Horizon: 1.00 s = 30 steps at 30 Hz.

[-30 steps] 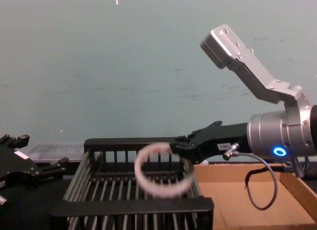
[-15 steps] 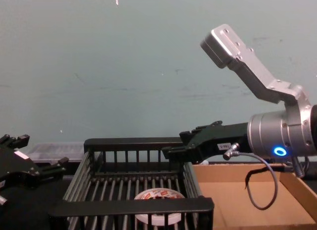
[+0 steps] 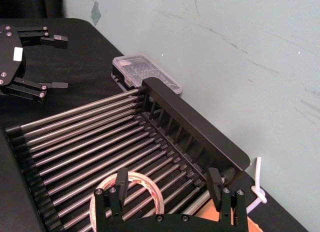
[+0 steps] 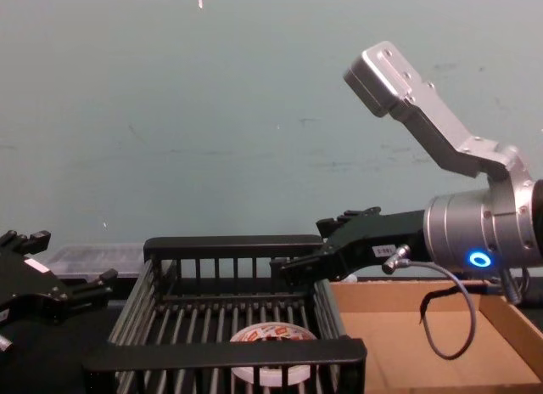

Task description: Pick up the white tape and place it into the black box , Pick up the silver tape and place it into the brown box.

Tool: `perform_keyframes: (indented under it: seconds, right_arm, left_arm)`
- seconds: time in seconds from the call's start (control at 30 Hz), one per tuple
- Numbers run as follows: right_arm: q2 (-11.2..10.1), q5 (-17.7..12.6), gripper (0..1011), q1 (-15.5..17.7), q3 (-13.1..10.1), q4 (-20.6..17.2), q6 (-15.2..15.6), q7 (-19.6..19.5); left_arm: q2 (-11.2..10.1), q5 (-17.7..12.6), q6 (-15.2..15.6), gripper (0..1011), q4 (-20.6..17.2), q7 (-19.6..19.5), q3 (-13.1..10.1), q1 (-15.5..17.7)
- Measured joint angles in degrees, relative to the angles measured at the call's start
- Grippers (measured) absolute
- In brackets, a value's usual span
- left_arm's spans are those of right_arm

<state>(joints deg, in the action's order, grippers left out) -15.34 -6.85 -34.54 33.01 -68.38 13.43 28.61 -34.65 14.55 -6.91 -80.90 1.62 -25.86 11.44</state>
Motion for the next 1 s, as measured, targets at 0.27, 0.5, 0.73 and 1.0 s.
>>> perform_keyframes:
  seconds: [0.27,0.5,0.73,1.0]
  right_arm:
    - [-0.9,0.4,1002,1.1,-0.8,-2.2,0.4,-0.8]
    - [-3.3,-0.3,1002,3.7,-2.9,-7.3,1.7,-1.0]
    - [-7.4,-2.3,1002,8.4,-5.4,-14.6,3.2,-0.7]
    - [-13.0,-4.8,1002,14.5,-7.9,-21.9,3.9,0.1]
  left_arm:
    - [0.0,0.0,0.0,1001,0.0,0.0,0.0,0.0]
    - [0.0,0.0,0.0,1002,0.0,0.0,0.0,0.0]
    - [0.0,0.0,0.0,1001,0.0,0.0,0.0,0.0]
    - [0.0,0.0,0.0,1001,0.0,0.0,0.0,0.0]
